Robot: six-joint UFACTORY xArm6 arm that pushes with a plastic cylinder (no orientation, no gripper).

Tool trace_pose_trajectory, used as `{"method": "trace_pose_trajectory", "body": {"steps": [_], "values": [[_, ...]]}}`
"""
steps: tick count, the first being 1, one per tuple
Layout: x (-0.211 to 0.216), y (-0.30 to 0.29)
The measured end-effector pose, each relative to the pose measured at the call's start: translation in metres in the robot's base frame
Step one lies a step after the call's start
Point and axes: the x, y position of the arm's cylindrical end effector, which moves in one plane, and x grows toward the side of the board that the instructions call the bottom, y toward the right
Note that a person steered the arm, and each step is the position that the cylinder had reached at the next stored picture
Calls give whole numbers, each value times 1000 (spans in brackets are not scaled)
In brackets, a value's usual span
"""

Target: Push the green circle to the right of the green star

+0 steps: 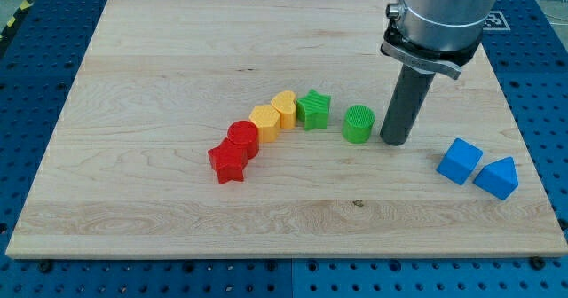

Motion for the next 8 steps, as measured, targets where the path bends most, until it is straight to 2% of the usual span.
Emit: {"method": "trace_pose_trajectory", "body": {"steps": [3, 5, 8], "values": [[-1, -10], [24, -7], [9, -49]]}}
